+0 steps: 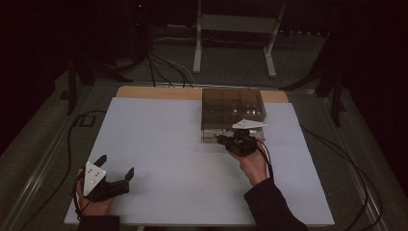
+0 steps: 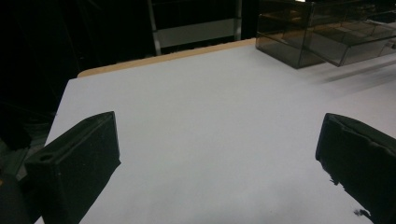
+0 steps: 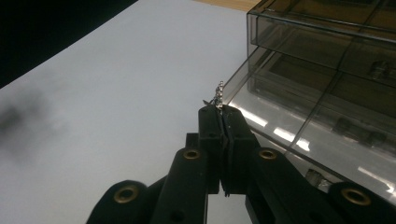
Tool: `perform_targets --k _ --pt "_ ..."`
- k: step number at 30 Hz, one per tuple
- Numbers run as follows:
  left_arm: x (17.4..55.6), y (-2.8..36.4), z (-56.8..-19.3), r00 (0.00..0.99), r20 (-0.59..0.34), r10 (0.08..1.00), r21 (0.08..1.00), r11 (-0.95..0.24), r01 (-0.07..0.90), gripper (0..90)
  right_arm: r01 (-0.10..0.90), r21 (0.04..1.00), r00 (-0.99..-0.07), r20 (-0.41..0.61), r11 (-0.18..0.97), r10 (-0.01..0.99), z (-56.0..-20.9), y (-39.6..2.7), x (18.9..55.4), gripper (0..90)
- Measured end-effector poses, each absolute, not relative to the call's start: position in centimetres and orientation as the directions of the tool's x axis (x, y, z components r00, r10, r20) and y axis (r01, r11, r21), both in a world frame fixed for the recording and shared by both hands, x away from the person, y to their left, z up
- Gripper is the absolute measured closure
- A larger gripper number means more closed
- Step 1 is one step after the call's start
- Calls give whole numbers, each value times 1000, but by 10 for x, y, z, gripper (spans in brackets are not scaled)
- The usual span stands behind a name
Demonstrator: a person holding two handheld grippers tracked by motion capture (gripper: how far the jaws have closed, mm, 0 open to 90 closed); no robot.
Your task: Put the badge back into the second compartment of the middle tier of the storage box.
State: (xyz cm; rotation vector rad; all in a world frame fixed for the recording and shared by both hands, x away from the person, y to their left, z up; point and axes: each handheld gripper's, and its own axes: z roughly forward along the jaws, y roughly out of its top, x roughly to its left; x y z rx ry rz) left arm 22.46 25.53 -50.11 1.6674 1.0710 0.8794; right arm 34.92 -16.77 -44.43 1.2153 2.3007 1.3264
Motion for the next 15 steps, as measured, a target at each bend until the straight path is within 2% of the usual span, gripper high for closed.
perform_targets --k 15 --pt "225 255 -501 362 78 929 949 -181 258 5 554 802 -603 199 225 773 -443 -177 357 893"
